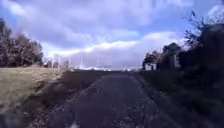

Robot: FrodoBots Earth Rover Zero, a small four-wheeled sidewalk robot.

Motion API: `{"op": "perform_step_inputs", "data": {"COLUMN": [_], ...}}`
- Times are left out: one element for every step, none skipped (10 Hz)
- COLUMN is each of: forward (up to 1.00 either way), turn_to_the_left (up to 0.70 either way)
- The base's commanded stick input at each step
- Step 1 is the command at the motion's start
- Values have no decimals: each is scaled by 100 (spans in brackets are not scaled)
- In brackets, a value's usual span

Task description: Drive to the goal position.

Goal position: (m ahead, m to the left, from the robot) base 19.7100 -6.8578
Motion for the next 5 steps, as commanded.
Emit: {"op": "perform_step_inputs", "data": {"forward": [100,100,100,100,100], "turn_to_the_left": [0,0,0,0,0]}}
